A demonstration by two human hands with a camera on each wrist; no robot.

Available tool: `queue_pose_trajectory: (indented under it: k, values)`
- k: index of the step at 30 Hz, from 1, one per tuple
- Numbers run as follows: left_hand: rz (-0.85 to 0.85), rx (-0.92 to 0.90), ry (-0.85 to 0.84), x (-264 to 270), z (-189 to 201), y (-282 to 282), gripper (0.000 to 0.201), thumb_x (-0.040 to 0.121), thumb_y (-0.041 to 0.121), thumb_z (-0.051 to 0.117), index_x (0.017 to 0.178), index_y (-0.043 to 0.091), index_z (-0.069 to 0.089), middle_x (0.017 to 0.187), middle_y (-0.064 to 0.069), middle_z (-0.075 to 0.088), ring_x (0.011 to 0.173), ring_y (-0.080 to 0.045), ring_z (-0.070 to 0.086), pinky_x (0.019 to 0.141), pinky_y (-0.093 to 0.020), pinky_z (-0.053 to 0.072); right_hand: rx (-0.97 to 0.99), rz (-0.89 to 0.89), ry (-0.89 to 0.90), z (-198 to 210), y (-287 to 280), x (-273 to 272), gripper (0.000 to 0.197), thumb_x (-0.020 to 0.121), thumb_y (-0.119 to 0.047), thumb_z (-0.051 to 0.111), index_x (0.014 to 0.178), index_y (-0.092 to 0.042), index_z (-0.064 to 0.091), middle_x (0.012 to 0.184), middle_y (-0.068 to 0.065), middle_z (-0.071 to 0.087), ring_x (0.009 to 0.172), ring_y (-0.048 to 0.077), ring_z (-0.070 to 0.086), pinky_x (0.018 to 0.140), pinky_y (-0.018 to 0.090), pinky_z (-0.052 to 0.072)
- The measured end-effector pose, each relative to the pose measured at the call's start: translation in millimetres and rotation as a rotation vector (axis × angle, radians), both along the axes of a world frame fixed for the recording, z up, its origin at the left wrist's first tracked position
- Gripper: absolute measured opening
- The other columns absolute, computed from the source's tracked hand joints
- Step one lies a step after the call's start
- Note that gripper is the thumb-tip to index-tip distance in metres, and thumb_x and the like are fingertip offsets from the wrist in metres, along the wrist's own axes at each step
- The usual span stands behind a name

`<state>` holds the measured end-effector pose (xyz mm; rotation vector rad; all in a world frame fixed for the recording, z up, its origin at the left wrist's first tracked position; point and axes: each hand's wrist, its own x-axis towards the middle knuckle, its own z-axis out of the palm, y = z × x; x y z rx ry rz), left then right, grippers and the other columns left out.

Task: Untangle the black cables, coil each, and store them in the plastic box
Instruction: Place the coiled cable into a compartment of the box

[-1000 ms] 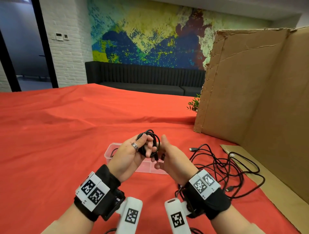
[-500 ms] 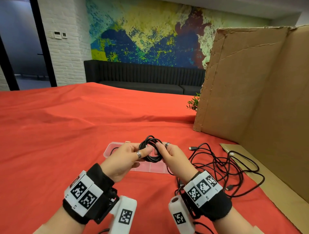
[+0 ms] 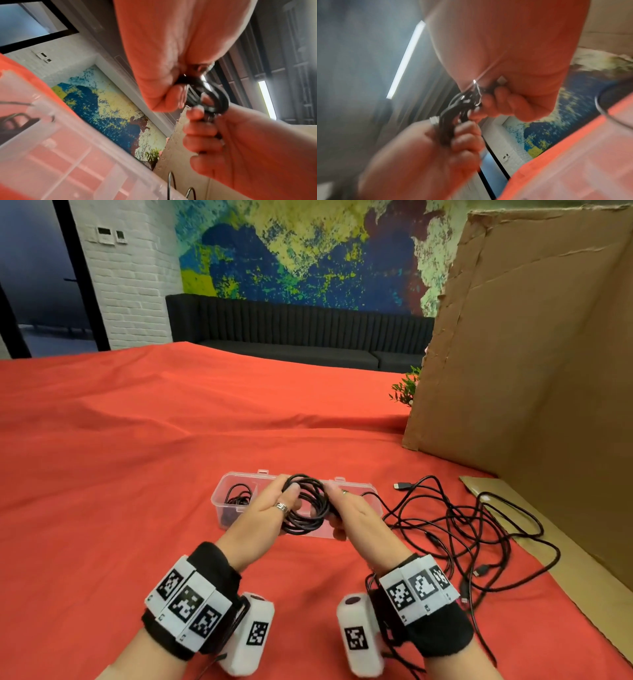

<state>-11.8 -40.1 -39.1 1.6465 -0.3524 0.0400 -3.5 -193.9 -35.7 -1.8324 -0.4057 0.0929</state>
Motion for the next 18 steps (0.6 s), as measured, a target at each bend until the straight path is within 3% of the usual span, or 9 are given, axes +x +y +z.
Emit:
queue_pose_trajectory:
  k: [1, 3, 5, 8, 10, 13, 18]
  values:
    - [0.033, -0.027, -0.027, 1.7, -2.0, -0.6, 0.023, 0.099, 0.022, 0.036, 0.094, 0.028, 0.058, 0.072, 0.02, 0.06, 0.072, 0.006, 0.053, 0.072, -0.018, 0.04, 0.102, 0.027, 0.068, -1.8, 0.7, 0.7, 0.038, 0.096, -0.042, 0.033, 0.068, -0.026, 0.052, 0.053, -0.015, 0.036, 0.051, 0.002, 0.031, 0.051, 0.017, 0.026]
    - [0.048, -0.094, -0.054, 4.4, -7.0, -0.5, 0.023, 0.099, 0.022, 0.037, 0.098, 0.028, 0.06, 0.074, 0.019, 0.063, 0.074, 0.004, 0.055, 0.073, -0.019, 0.041, 0.205, 0.062, 0.116, -7.6, 2.4, 1.0, 0.028, 0.095, -0.03, 0.036, 0.073, -0.02, 0.05, 0.057, -0.014, 0.031, 0.052, 0.004, 0.026, 0.052, 0.02, 0.025]
    - [0.027, -0.159, -0.066, 7.6, -14.8, 0.5, 0.023, 0.095, 0.03, 0.043, 0.111, 0.032, 0.06, 0.092, 0.01, 0.065, 0.085, -0.004, 0.057, 0.079, -0.02, 0.042, 0.188, 0.071, 0.101, -14.8, 3.6, 1.0, 0.029, 0.098, -0.014, 0.037, 0.076, -0.021, 0.054, 0.06, -0.015, 0.036, 0.053, 0.001, 0.032, 0.054, 0.018, 0.029]
    - [-0.028, -0.236, -0.07, 8.8, -23.8, 1.5, 0.034, 0.087, 0.04, 0.048, 0.121, 0.045, 0.051, 0.114, -0.004, 0.057, 0.099, -0.015, 0.056, 0.087, -0.028, 0.042, 0.081, 0.02, 0.077, -22.8, 2.6, 5.9, 0.021, 0.097, -0.024, 0.045, 0.096, -0.024, 0.066, 0.082, -0.01, 0.047, 0.061, -0.004, 0.041, 0.059, 0.013, 0.033]
    - [-0.05, -0.248, -0.084, 7.6, -24.7, -1.8, 0.031, 0.09, 0.031, 0.043, 0.118, 0.039, 0.053, 0.102, 0.005, 0.062, 0.09, -0.008, 0.059, 0.079, -0.02, 0.045, 0.118, 0.003, 0.097, -26.0, 1.0, 8.3, 0.022, 0.093, -0.028, 0.051, 0.104, -0.019, 0.068, 0.088, 0.0, 0.05, 0.065, 0.001, 0.04, 0.06, 0.017, 0.033]
    - [-0.075, -0.238, -0.091, 5.4, -24.1, -6.3, 0.026, 0.094, 0.021, 0.04, 0.115, 0.025, 0.054, 0.092, 0.012, 0.064, 0.084, -0.002, 0.059, 0.071, -0.016, 0.048, 0.318, 0.001, 0.169, -30.3, 1.3, 7.8, 0.019, 0.093, -0.01, 0.052, 0.105, -0.004, 0.066, 0.079, 0.004, 0.057, 0.063, 0.006, 0.045, 0.055, 0.016, 0.037]
    - [-0.101, -0.187, -0.064, 4.4, -27.0, -3.2, 0.027, 0.096, 0.015, 0.037, 0.113, 0.028, 0.053, 0.101, 0.017, 0.062, 0.099, -0.001, 0.057, 0.082, -0.02, 0.049, 0.589, 0.011, 0.285, -32.3, 5.7, 4.4, 0.015, 0.087, -0.006, 0.053, 0.09, -0.007, 0.068, 0.078, 0.001, 0.071, 0.072, 0.01, 0.067, 0.065, 0.021, 0.054]
